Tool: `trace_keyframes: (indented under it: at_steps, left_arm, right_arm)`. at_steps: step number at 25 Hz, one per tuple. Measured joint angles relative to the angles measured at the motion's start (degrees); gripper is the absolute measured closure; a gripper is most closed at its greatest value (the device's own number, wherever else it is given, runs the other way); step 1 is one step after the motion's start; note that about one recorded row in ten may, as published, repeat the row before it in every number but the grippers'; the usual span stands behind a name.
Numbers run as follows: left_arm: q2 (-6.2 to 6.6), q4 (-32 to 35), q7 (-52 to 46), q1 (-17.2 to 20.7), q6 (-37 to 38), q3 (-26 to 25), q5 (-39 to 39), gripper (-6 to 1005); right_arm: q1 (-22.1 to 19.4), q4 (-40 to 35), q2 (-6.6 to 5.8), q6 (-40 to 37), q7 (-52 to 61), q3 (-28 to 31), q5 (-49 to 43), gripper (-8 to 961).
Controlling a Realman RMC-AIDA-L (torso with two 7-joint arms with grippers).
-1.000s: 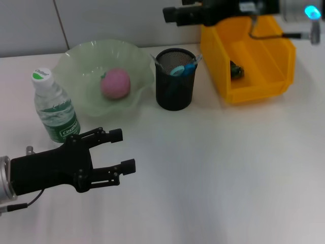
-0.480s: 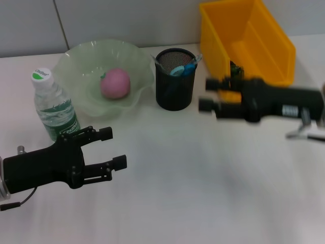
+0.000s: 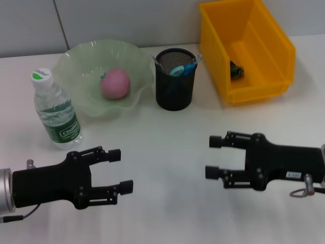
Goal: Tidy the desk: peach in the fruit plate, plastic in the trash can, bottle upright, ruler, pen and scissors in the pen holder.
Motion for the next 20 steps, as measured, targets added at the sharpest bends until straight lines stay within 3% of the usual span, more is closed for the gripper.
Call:
trace_keyframes:
  at_steps: [20]
  left_arm:
    - [0.19, 0.63, -0.81, -0.11, -0.15, 3.38, 0.04, 140]
  right_arm:
    - [1.2, 1.74, 0.56, 1.64, -1.94, -0.34, -2.04, 177]
